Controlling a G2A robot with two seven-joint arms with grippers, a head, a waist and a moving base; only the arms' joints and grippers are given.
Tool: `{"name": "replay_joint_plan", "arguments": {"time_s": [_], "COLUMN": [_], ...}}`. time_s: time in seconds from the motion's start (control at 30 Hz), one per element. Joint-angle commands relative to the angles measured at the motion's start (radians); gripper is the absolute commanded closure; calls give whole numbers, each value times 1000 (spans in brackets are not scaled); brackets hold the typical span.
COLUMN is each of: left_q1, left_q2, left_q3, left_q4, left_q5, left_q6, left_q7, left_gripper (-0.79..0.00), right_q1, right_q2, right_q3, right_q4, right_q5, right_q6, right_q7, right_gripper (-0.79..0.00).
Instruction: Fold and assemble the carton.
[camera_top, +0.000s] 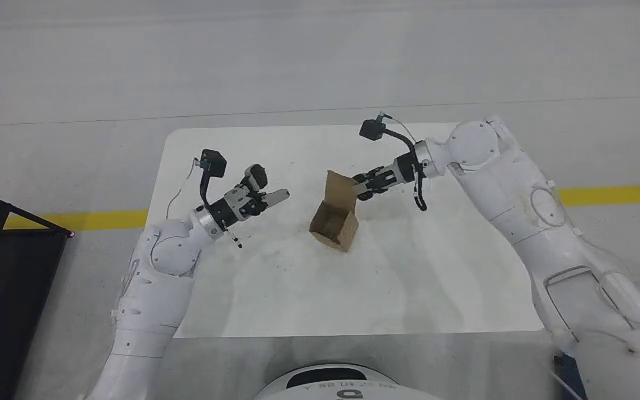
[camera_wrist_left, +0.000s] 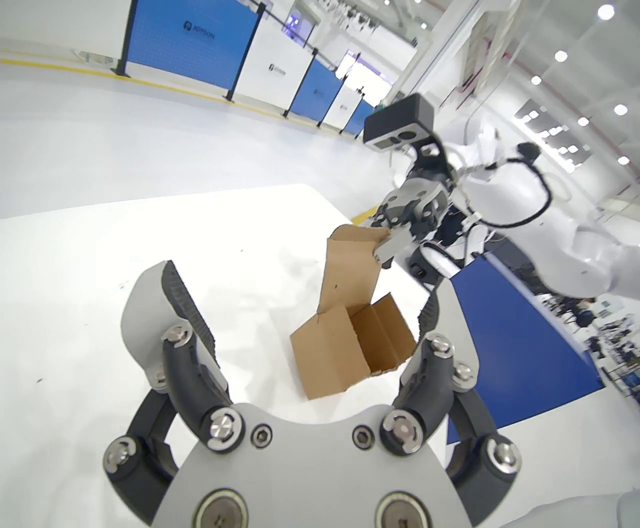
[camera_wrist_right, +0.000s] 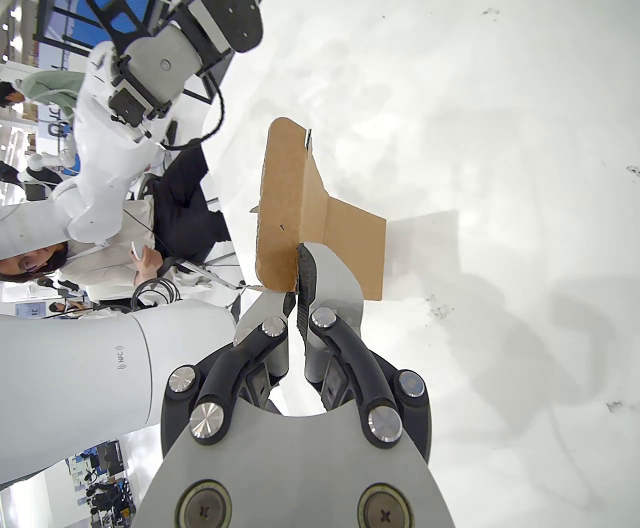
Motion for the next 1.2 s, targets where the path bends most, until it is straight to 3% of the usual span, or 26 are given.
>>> {"name": "replay_joint_plan", "arguments": {"time_s": [0.0, 0.13, 0.2, 0.3, 0.47, 0.57, 0.67, 0.8, 0.97, 1.0, 1.17], "left_q1": [6, 6, -6, -25, -67, -87, -105, -125, -140, -143, -155], "left_q2": [2, 4, 4, 1, -6, -12, -19, -34, -50, -52, -58], "left_q3": [0, 30, 53, 91, 157, 201, 250, 313, 365, 371, 397], "left_q4": [-7, -3, 4, 21, 48, 58, 71, 92, 106, 107, 109], "left_q5": [106, 272, 344, 380, 390, 402, 434, 442, 406, 404, 412], "left_q6": [24, 60, 76, 88, 98, 114, 153, 226, 302, 315, 353], "left_q7": [32, 91, 96, 121, 120, 115, 109, 133, 156, 159, 159], "left_gripper": [-785, -782, -742, -757, -785, -785, -785, -773, -680, -619, -496], "right_q1": [20, 25, 8, -55, -256, -419, -552, -615, -589, -574, -475], "right_q2": [-1, 7, 18, 49, 125, 166, 192, 204, 203, 202, 188], "right_q3": [-8, -2, 6, 59, 245, 391, 520, 594, 554, 542, 434], "right_q4": [34, 9, -56, -207, -523, -709, -807, -808, -785, -765, -685], "right_q5": [-23, -126, -215, -300, -423, -452, -465, -471, -484, -502, -544], "right_q6": [-11, 56, 139, 227, 408, 457, 486, 532, 573, 598, 664], "right_q7": [-12, -67, -112, -153, -146, -137, -141, -143, -98, -89, -43], "right_gripper": [-785, -785, -785, -785, -785, -785, -785, -785, -785, -785, -785]}}
